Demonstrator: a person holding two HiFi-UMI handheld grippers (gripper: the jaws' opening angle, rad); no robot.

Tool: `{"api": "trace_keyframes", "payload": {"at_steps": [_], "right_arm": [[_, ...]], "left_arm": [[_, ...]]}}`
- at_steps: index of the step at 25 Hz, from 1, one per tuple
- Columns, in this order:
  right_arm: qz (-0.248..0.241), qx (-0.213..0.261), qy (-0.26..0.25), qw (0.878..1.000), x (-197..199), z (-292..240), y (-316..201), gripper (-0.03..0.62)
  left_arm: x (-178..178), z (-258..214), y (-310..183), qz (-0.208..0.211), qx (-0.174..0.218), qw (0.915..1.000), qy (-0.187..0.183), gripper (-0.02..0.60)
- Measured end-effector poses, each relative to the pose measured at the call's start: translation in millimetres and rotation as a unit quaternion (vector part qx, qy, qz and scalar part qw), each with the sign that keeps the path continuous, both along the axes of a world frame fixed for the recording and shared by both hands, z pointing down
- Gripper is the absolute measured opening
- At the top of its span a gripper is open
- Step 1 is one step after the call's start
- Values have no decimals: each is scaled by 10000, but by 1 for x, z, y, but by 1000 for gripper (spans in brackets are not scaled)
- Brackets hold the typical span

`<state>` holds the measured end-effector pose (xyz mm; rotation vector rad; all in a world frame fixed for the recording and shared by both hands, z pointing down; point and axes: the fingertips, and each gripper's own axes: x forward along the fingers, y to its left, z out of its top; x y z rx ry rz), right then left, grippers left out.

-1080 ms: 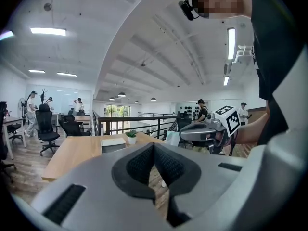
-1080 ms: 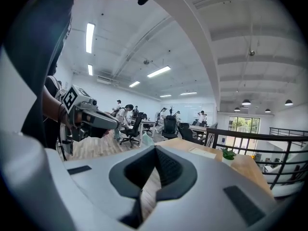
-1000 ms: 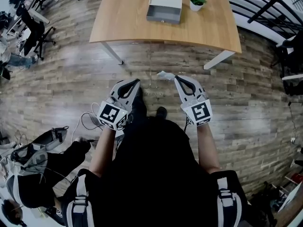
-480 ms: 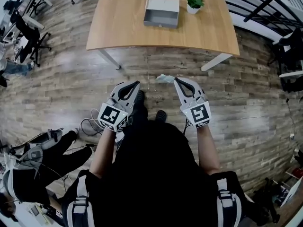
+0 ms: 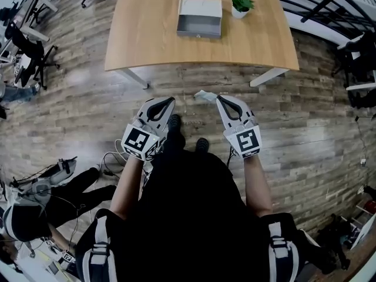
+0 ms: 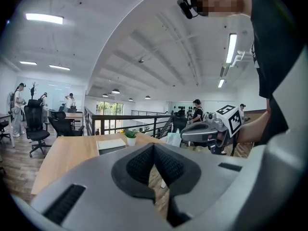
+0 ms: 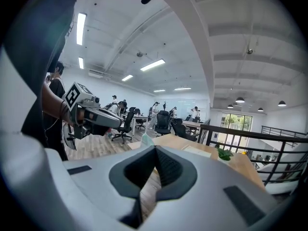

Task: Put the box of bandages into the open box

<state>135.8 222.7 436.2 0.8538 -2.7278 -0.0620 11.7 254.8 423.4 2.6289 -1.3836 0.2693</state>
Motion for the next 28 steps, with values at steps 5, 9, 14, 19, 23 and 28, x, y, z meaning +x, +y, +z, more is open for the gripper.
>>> {"api": "trace_keyframes", "payload": {"at_steps": [5, 9, 14, 19, 23, 28], "right_arm": [[98, -107, -6, 9999, -9, 6, -15, 25], [130, -77, 51, 9999, -21, 7, -26, 25], [305, -28, 128, 9994, -35, 4, -47, 25], [541, 7, 183, 9984, -50, 0, -68, 25], [744, 96, 226, 9969, -61, -1, -80, 25], [1041, -6, 163, 9944, -78, -1, -93, 25]], "left_arm": [[-6, 5, -15, 78, -38, 9999, 52, 23], [-14, 11, -26, 196, -88, 9997, 91, 21], [-29, 10, -54, 411, -62, 9991, 122, 21], [-44, 7, -85, 667, -20, 9976, 164, 22], [-56, 9, -100, 903, -17, 9958, 164, 23], [-76, 7, -118, 1120, 5, 9936, 155, 23]]}}
